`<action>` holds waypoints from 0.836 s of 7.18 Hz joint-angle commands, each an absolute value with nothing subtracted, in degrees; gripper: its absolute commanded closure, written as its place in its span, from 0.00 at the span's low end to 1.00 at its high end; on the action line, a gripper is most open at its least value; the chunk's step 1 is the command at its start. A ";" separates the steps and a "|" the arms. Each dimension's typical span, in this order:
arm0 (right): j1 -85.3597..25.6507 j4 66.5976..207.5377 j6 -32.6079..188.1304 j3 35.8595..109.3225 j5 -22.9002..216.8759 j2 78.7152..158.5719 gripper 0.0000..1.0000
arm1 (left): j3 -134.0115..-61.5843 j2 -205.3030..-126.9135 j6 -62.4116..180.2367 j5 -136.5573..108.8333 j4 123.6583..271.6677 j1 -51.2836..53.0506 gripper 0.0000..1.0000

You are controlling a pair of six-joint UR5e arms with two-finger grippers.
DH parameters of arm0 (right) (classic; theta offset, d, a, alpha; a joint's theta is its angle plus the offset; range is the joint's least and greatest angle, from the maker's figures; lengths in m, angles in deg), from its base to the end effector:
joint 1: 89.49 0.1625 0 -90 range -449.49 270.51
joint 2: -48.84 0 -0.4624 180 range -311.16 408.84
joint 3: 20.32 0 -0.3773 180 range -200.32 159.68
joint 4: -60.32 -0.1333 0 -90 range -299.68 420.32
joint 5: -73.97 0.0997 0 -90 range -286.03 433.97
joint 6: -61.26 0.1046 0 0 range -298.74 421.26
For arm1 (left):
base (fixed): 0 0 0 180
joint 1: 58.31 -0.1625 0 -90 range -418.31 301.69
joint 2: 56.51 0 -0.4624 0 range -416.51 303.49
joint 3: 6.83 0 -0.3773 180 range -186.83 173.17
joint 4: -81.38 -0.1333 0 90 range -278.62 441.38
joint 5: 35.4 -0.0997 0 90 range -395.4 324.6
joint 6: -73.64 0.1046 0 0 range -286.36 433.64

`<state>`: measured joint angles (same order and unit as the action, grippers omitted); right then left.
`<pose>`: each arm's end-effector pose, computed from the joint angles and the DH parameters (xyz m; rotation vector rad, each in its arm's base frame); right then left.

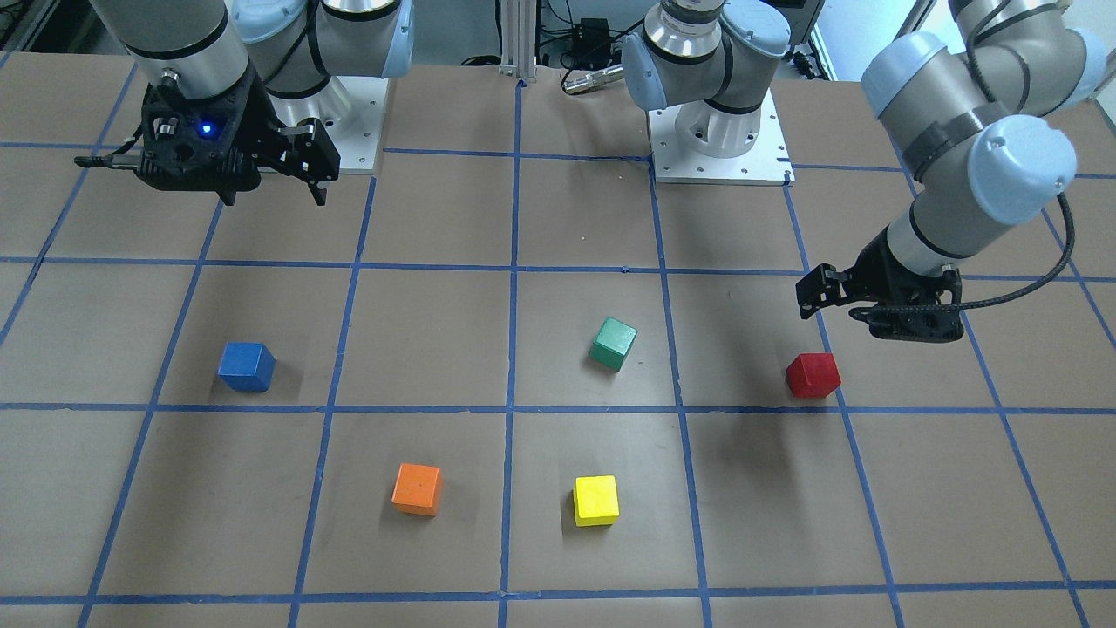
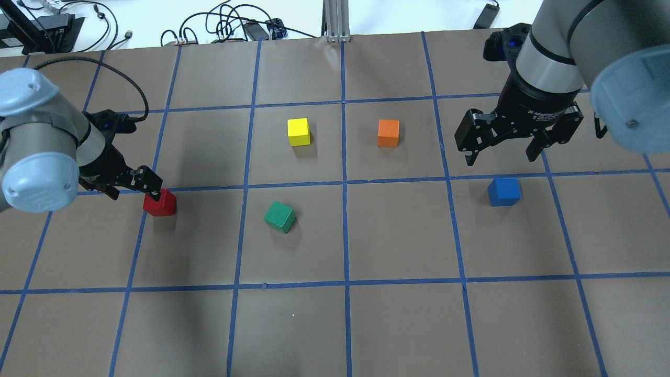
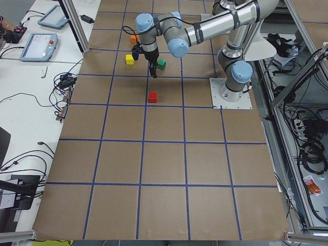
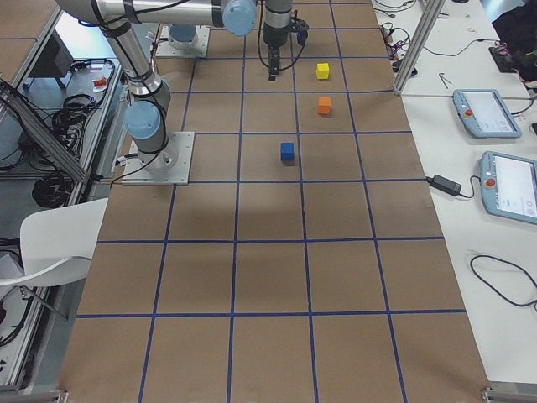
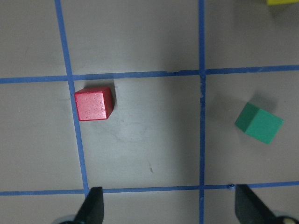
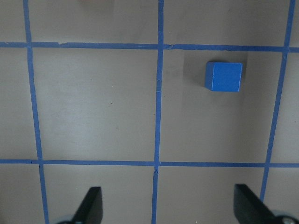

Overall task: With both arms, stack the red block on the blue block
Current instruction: 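Close the left gripper on the red cube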

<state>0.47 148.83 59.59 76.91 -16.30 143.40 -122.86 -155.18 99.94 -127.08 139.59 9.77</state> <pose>0.1325 -0.4321 0.4943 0.0449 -3.1356 -0.1140 0.0562 -0.4885 0.2953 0.1209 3.1319 0.0914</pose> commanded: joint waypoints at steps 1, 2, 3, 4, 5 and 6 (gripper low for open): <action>0.43 148.83 59.59 76.89 -16.30 143.41 0.00 | -125.22 -159.77 100.72 -126.63 132.55 9.27 0.00; 0.43 148.74 59.68 76.89 -16.30 143.41 0.00 | -125.22 -161.44 100.63 -126.45 130.71 9.62 0.00; 0.43 148.83 59.59 76.89 -16.30 143.41 0.00 | -125.22 -162.33 100.71 -126.45 130.43 9.63 0.00; 0.43 148.83 59.59 76.98 -16.30 143.41 0.00 | -125.22 -163.12 100.97 -126.45 129.03 9.89 0.05; 0.43 148.83 59.59 76.89 -16.30 143.41 0.00 | -124.87 -163.47 101.67 -126.54 127.98 9.98 0.46; 0.43 148.83 59.76 76.89 -16.30 143.41 0.00 | -123.73 -163.56 101.77 -126.89 127.53 10.24 0.96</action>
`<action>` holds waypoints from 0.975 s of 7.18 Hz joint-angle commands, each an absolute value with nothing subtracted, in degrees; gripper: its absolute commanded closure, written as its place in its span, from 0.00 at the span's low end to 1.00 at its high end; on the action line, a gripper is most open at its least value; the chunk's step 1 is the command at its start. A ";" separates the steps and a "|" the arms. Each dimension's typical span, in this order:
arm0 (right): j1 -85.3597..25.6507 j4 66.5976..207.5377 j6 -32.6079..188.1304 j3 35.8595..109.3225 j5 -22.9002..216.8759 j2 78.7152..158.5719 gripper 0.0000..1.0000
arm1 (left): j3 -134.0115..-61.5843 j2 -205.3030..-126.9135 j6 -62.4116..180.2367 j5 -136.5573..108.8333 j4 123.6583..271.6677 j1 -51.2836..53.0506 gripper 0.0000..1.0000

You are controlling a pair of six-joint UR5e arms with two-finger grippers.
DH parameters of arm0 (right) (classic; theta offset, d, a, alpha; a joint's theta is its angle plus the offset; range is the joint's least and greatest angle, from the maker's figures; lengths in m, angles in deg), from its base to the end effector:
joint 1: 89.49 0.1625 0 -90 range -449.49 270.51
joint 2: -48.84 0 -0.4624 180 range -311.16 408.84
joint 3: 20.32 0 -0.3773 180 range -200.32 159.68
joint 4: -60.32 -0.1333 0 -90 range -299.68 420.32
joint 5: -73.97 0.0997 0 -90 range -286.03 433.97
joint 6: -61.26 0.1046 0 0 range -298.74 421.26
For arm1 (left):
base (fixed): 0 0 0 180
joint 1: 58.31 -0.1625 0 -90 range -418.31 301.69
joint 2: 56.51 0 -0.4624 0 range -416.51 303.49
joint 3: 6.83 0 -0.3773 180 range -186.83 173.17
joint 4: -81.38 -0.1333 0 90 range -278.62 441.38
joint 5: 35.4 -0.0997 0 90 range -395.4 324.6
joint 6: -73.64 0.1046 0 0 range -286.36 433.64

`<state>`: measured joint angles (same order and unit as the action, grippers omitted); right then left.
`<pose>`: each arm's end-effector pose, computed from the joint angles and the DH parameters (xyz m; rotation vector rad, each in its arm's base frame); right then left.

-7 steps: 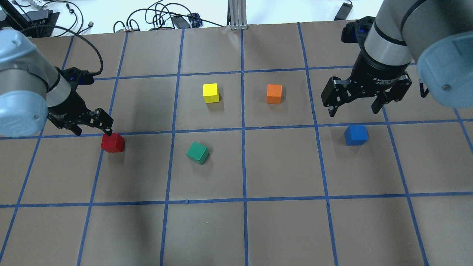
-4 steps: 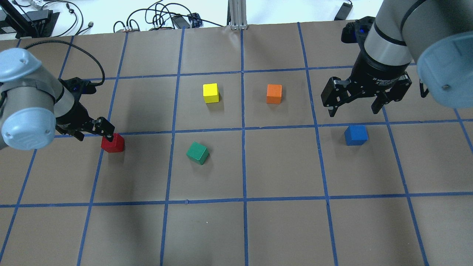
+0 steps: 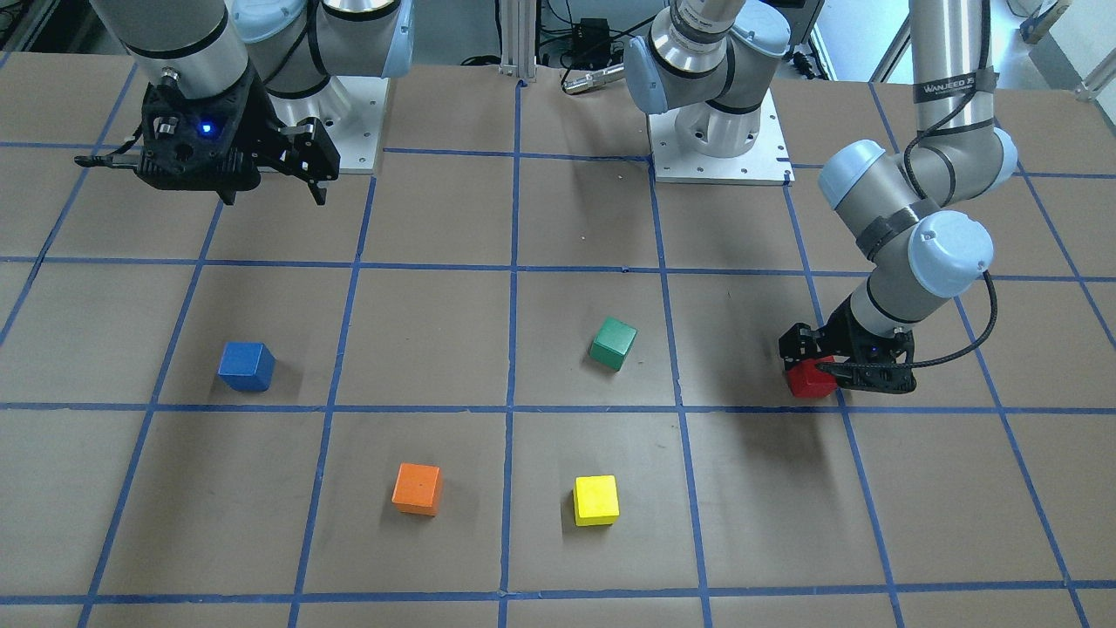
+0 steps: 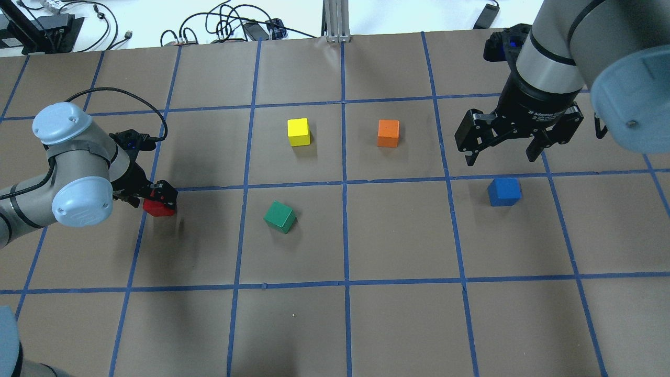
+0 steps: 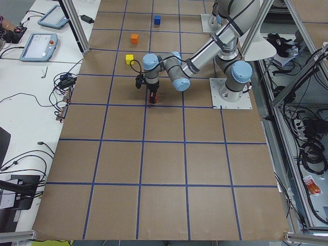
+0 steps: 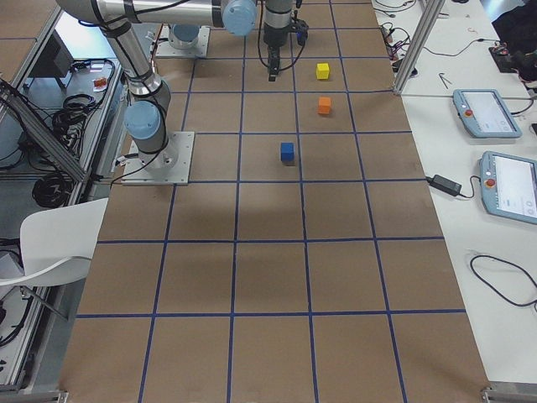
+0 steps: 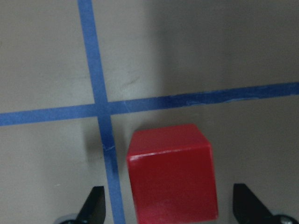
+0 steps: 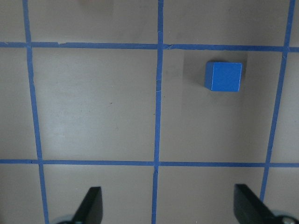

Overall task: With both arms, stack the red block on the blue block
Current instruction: 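Lift the red cube and carry it toward the table center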

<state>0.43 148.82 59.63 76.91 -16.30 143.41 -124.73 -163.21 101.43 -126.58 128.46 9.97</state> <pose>0.1322 -0.4321 0.4944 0.0427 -3.1356 -0.1140 0.0625 -0.5113 0.2330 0.1664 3.1303 0.0553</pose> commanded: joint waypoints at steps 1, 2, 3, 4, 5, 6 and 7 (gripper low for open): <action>0.51 148.83 60.03 76.89 -16.30 143.41 0.00 | -122.77 -163.56 101.77 -126.80 128.05 10.42 1.00; 0.43 148.74 59.86 76.89 -16.30 143.41 0.00 | -122.93 -161.65 101.68 -126.98 129.10 11.03 1.00; 0.43 148.74 59.85 76.89 -16.30 143.41 0.00 | -122.58 -159.37 101.59 -126.80 133.11 11.29 1.00; 0.43 148.65 59.85 76.89 -16.30 143.41 0.00 | -122.15 -157.69 100.64 -126.54 134.28 12.95 1.00; 0.43 148.74 59.85 76.89 -16.30 143.41 0.00 | -121.36 -156.55 98.62 -126.62 134.99 17.23 1.00; 0.43 148.65 59.94 76.89 -16.30 143.41 0.00 | -116.65 -157.06 89.56 -126.54 140.65 22.41 1.00; 0.51 148.65 59.94 76.89 -16.30 143.41 0.00 | -109.73 -158.28 79.63 -126.28 148.11 28.29 1.00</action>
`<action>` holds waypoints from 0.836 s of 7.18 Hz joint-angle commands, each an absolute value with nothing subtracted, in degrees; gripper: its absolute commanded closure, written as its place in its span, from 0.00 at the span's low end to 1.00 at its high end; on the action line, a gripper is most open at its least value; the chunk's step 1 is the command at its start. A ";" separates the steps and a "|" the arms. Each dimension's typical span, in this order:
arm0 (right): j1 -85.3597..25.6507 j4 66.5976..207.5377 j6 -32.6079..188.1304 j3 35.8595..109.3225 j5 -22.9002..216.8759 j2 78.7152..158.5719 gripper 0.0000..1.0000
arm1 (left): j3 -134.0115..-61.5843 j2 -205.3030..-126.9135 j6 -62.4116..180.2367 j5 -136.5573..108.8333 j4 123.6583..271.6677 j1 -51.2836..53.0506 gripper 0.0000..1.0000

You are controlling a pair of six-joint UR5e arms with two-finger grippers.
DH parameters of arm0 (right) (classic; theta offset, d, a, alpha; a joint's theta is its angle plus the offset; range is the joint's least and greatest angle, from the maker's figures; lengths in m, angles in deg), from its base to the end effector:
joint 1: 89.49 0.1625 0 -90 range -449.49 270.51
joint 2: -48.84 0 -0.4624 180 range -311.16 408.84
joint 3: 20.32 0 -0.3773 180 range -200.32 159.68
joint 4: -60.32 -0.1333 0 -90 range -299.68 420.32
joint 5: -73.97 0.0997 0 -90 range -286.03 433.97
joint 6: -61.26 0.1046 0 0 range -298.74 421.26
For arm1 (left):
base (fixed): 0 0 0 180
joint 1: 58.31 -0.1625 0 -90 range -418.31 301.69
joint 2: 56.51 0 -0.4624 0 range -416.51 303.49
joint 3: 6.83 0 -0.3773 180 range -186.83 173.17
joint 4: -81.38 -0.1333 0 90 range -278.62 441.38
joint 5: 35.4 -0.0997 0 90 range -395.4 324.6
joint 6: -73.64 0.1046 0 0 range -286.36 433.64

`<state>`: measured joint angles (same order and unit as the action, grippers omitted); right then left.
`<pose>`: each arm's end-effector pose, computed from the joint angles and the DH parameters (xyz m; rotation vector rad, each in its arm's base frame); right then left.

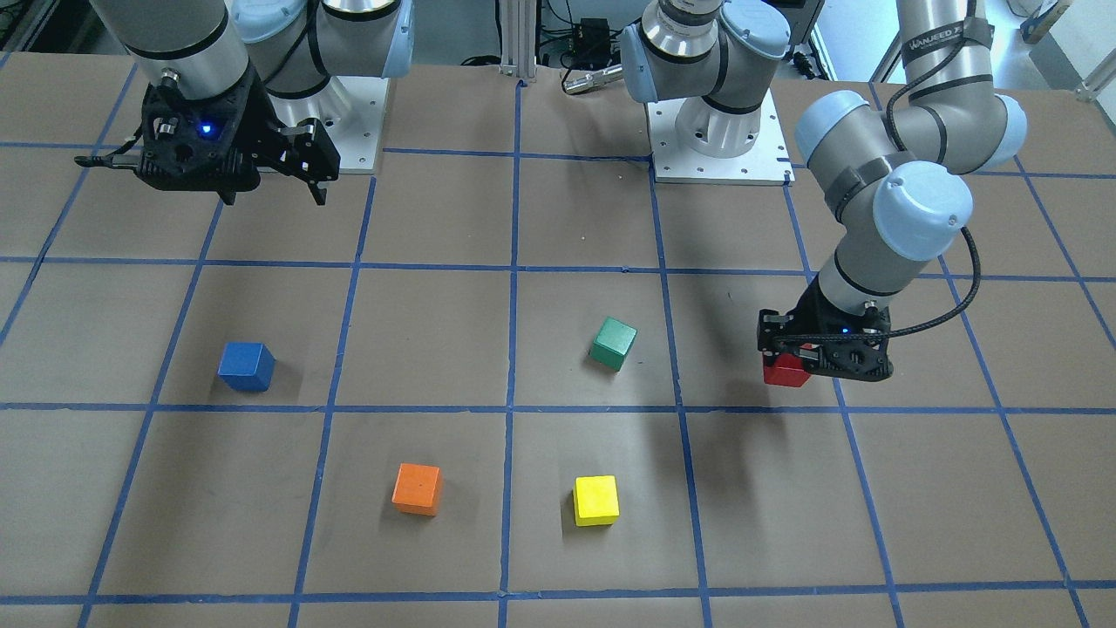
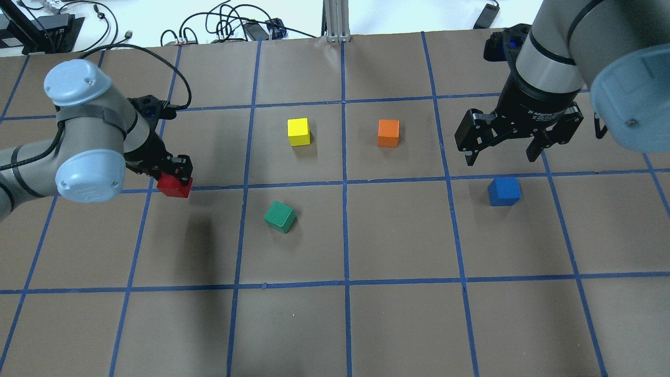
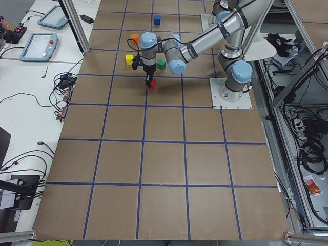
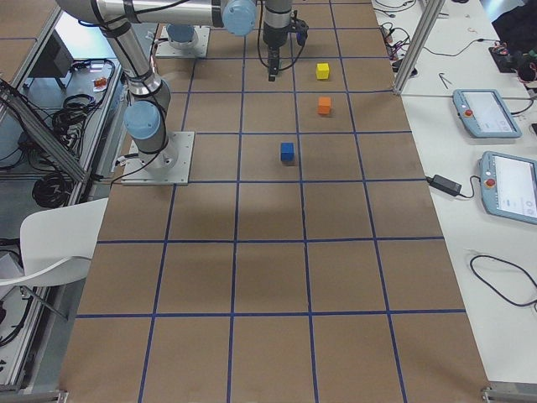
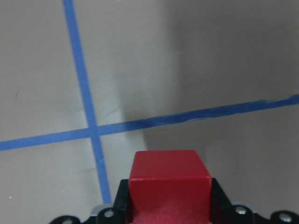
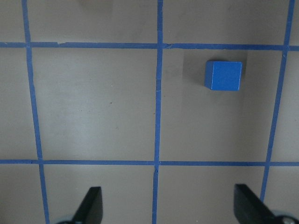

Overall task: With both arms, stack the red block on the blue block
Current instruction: 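Lift the red cube and carry it toward the table center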

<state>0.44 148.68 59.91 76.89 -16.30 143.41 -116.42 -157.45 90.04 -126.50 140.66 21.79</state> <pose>0.1323 -0.4318 0.4943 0.0353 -3.1354 -0.1173 -0.0412 -0.5277 0.3206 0.1770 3.1171 0.0018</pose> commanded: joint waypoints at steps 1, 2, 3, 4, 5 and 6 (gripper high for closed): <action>0.51 148.91 59.94 76.89 -16.30 143.41 0.00 | -103.40 -159.68 71.88 -123.05 152.36 33.83 1.00; 0.43 148.83 59.16 76.89 -16.30 143.41 0.00 | -99.16 -161.96 66.23 -120.59 153.62 36.76 1.00; 0.43 148.74 59.06 76.89 -16.30 143.41 0.00 | -97.37 -164.33 61.56 -119.78 152.59 40.61 1.00; 0.43 148.83 59.06 76.89 -16.30 143.41 0.00 | -96.92 -167.23 58.47 -119.94 148.14 44.31 1.00; 0.43 148.83 59.15 76.98 -16.30 143.32 0.00 | -96.83 -170.21 57.57 -120.12 144.79 46.08 1.00; 0.34 148.83 59.15 76.98 -16.30 143.32 0.00 | -96.83 -172.59 55.47 -120.38 143.97 48.36 1.00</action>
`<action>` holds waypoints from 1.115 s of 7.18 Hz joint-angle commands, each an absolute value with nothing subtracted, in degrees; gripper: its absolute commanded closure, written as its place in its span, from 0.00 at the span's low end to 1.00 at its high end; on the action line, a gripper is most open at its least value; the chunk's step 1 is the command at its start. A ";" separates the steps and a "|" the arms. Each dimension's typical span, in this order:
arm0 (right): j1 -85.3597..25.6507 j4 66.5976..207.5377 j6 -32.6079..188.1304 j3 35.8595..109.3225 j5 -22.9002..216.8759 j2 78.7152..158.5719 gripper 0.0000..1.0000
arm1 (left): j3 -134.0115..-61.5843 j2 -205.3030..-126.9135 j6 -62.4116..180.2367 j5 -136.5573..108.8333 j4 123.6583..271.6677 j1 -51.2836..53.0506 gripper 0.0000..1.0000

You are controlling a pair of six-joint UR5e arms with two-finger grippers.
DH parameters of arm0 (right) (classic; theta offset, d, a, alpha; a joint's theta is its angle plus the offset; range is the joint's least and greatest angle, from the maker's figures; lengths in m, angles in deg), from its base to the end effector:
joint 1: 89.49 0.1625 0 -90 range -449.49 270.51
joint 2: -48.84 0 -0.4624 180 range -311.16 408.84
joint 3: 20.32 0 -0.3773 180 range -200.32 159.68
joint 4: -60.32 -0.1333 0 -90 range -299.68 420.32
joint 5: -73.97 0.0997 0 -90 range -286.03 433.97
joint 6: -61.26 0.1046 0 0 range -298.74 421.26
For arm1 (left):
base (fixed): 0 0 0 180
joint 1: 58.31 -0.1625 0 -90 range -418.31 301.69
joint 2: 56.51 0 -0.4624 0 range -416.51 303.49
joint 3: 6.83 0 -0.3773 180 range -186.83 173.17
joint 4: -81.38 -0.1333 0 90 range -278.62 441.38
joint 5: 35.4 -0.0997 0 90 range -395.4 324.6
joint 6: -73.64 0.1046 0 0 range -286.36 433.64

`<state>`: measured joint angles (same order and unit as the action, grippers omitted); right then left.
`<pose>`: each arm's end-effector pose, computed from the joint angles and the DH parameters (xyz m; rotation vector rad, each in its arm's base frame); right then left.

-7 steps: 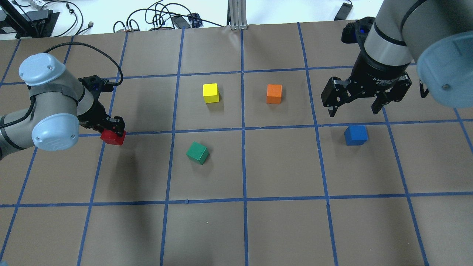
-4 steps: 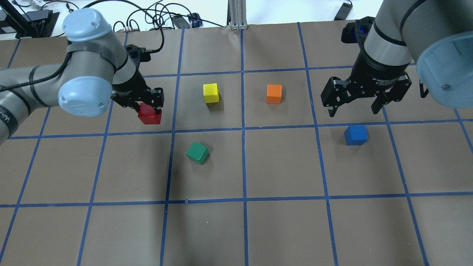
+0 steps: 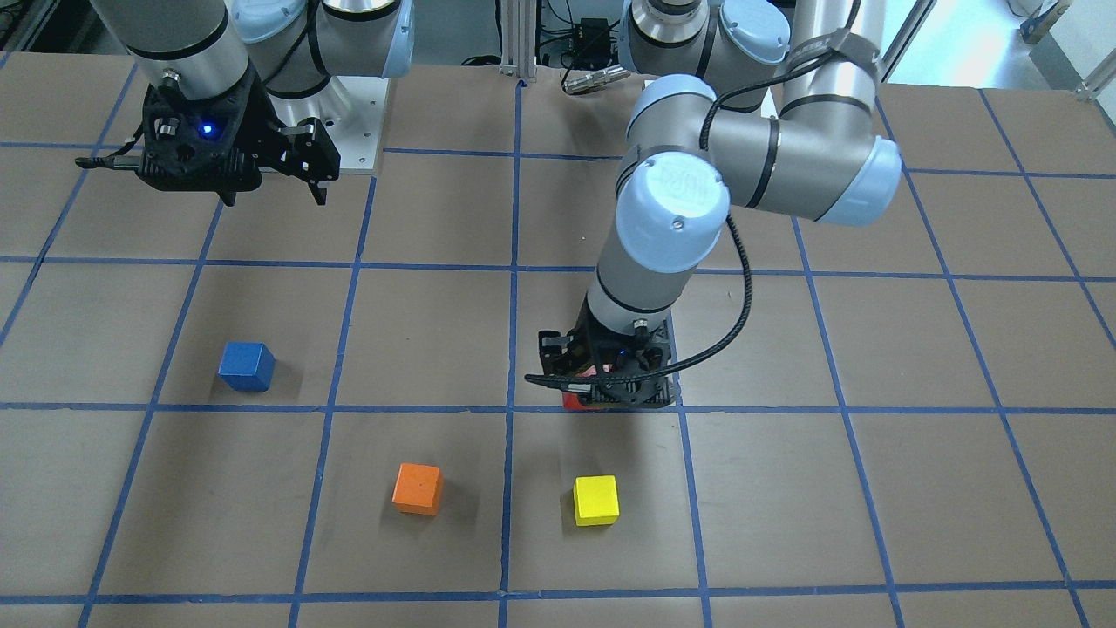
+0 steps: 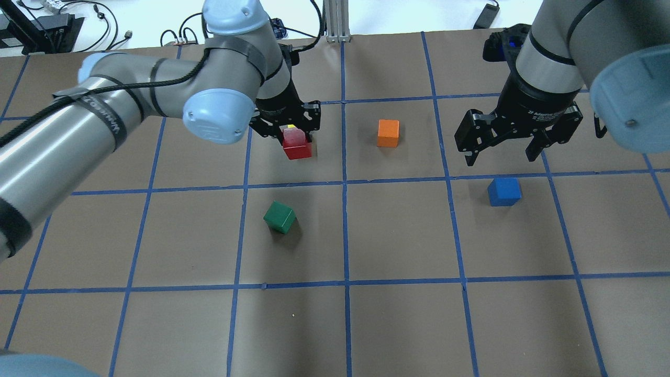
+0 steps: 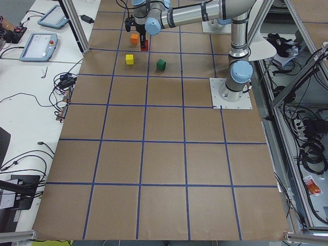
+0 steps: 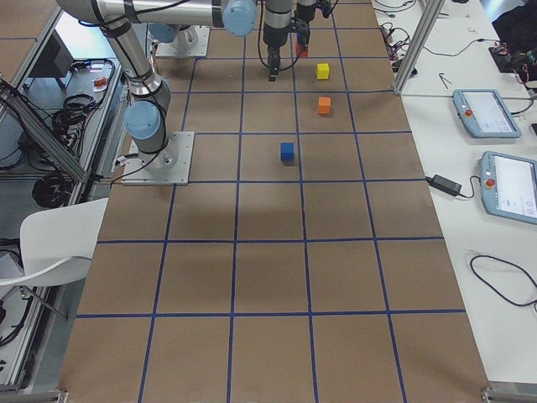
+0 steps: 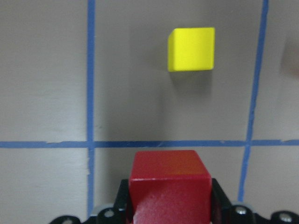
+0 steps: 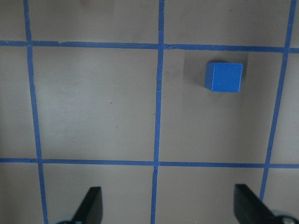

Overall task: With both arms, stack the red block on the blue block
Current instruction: 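Lower the red cube near the orange cube and open the left gripper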

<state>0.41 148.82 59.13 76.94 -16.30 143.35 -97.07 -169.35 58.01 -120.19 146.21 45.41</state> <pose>0.1321 -0.4324 0.4937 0.0558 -3.1357 -0.1165 -0.2881 -0.5782 0.3403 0.0482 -3.0440 0.0186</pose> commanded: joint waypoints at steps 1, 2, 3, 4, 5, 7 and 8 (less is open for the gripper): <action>0.34 148.83 59.15 76.98 -16.30 143.32 0.00 | -96.74 -174.62 54.14 -120.56 140.92 50.39 1.00; 0.25 148.91 59.15 76.98 -16.30 143.32 0.00 | -96.65 -176.55 54.04 -120.56 139.41 51.10 1.00; 0.16 148.91 59.15 76.98 -16.30 143.23 0.00 | -96.48 -178.05 53.87 -121.34 138.96 52.16 1.00; 0.08 149.00 59.24 76.98 -16.30 143.23 0.00 | -96.56 -179.02 54.22 -122.31 138.43 53.47 0.94; 0.07 149.00 59.24 77.07 -16.30 143.23 0.00 | -96.39 -179.99 53.70 -125.45 138.34 53.66 0.22; -0.01 149.35 59.24 77.42 -16.30 143.32 0.00 | -96.39 -180.18 53.25 -125.22 136.93 53.84 0.00; -0.01 149.35 59.24 77.42 -16.30 143.23 0.00 | -96.30 -178.78 53.86 -124.70 136.93 53.40 0.00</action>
<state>0.01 149.30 59.24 77.35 -16.30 143.26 -96.39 -179.76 53.48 -125.01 137.14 53.64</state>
